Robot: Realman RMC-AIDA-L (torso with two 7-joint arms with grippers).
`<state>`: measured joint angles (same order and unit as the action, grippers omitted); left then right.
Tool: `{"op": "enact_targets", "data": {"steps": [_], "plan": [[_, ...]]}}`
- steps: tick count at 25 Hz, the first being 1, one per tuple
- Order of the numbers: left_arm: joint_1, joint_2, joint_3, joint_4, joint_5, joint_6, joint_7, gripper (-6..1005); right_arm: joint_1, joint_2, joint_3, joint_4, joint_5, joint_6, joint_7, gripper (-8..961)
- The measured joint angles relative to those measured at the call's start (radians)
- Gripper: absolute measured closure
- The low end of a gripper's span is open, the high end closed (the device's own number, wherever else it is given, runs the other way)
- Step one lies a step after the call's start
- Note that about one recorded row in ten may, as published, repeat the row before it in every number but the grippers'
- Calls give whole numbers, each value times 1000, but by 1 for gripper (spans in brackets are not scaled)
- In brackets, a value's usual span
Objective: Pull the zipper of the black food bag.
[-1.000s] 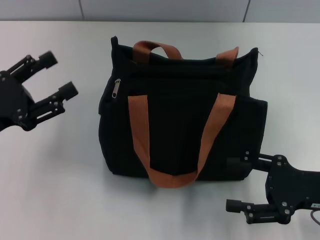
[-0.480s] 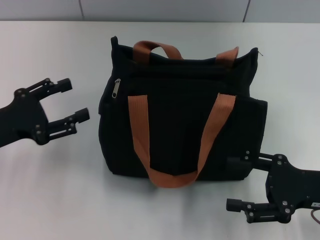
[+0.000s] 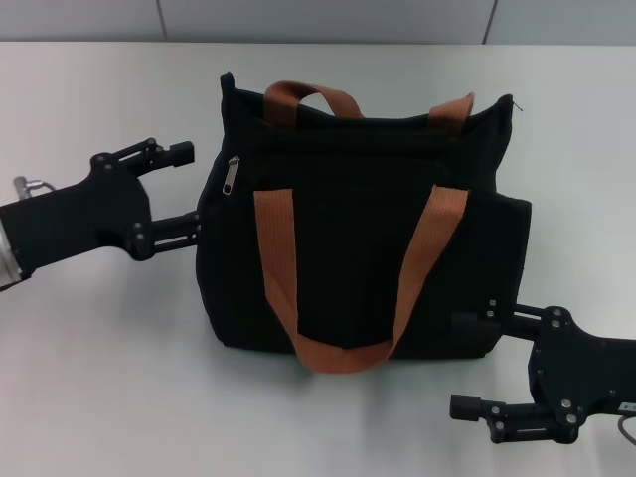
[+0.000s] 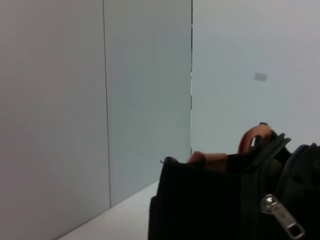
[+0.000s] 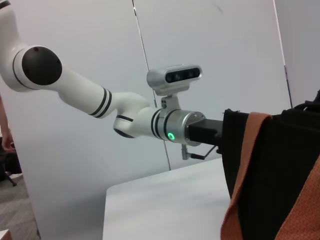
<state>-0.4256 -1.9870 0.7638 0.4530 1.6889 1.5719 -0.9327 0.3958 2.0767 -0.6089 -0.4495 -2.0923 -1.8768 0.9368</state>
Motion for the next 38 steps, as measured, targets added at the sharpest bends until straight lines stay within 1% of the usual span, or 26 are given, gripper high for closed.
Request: {"op": "enact_targets", "data": {"steps": [4, 11, 15, 21, 24, 28, 31, 34, 38], "plan": [[-17, -8, 6, 0, 0, -42, 25, 189, 0, -1, 1, 0, 0, 1, 0, 136], [-13, -8, -1, 15, 0, -39, 55, 189, 4, -1, 2, 0, 3, 5, 0, 136], [-10, -9, 3, 15, 0, -38, 58, 359, 9, -1, 3, 0, 3, 7, 1, 136], [-10, -17, -2, 16, 0, -36, 65, 616, 9, 0, 3, 0, 3, 8, 1, 136], [-5, -19, -6, 17, -5, -32, 66, 873, 11, 1, 3, 2, 5, 1, 1, 136], [4, -25, -22, 24, -9, -4, 75, 911, 26, 1, 9, 25, 11, -28, 7, 136], [15, -32, -53, 24, -10, 29, 97, 939, 49, 1, 24, 48, 34, -80, 53, 136], [22, -36, -76, 25, -10, 52, 102, 968, 67, 2, 27, 57, 107, -119, 143, 135], [27, -46, -97, 24, -11, 66, 113, 976, 105, 3, 25, 63, 239, -129, 345, 136]]}}
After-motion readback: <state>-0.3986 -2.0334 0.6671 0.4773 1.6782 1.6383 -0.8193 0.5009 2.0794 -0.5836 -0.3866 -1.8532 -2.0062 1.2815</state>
